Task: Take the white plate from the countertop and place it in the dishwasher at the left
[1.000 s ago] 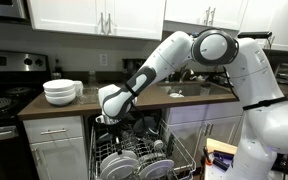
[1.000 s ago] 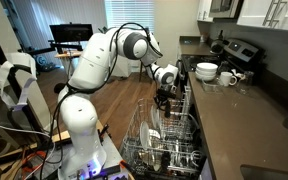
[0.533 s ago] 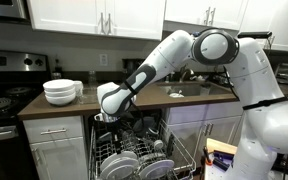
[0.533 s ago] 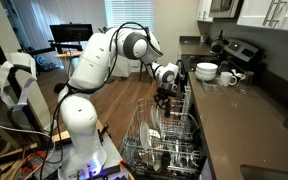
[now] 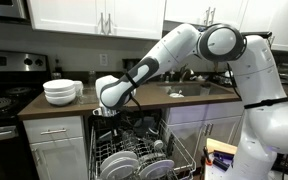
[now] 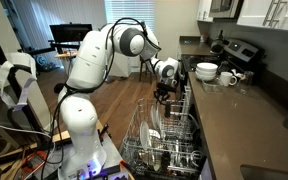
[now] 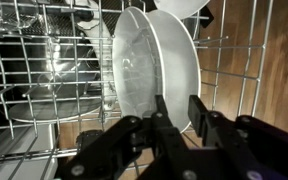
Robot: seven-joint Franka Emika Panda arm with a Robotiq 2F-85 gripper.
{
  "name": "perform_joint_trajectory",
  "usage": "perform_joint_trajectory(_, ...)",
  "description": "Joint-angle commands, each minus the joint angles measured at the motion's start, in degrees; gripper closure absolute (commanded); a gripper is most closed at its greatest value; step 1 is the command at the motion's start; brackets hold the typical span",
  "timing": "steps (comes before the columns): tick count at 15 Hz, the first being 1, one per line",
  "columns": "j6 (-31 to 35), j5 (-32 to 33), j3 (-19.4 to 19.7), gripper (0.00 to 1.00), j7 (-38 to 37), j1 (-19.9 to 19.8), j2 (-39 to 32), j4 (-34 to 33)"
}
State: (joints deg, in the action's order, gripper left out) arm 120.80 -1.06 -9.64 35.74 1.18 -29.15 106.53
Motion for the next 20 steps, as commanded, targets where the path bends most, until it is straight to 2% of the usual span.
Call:
perform_joint_trajectory(1,-0.16,1.32,-0.09,0.69,-1.38,0.85,4.55,2.61)
perform_joint_trajectory(2,0.19,1.75,0.01,0.65,-1.81,1.30,5.50,3.18)
perform_joint_trajectory(4,0.78,2.53,0.02,0.63,-2.35,1.99,7.23,4.25)
perform_joint_trajectory(6,1.42,3.87,0.12,0.58,-3.39,2.97,9.04,5.61)
perform_joint_trajectory(7,1.96,4.83,0.19,0.46,-4.30,3.55,10.09,6.56)
perform_joint_trajectory(8,2.45,5.60,0.11,0.49,-4.95,3.99,11.06,7.43)
perform_joint_trajectory(9,3.05,6.49,0.05,0.44,-5.96,4.46,12.08,8.44)
perform_joint_trajectory(10,3.67,7.32,0.01,0.35,-6.78,4.90,12.99,9.42)
perform_joint_trajectory(13,5.93,9.53,-0.08,0.19,-9.52,6.07,16.01,12.85)
perform_joint_trajectory(14,7.09,10.44,-0.04,0.01,-10.66,6.48,17.11,14.25)
perform_joint_trajectory(15,8.30,11.47,0.04,0.01,-11.67,6.83,18.15,15.67)
perform_joint_trajectory(16,5.42,9.18,-0.34,0.12,-8.94,6.03,14.44,11.15)
perform_joint_trajectory(18,6.39,9.88,-0.32,0.01,-9.89,6.46,16.02,13.12)
perform_joint_trajectory(20,6.60,9.91,-0.27,0.00,-9.97,6.49,16.69,13.80)
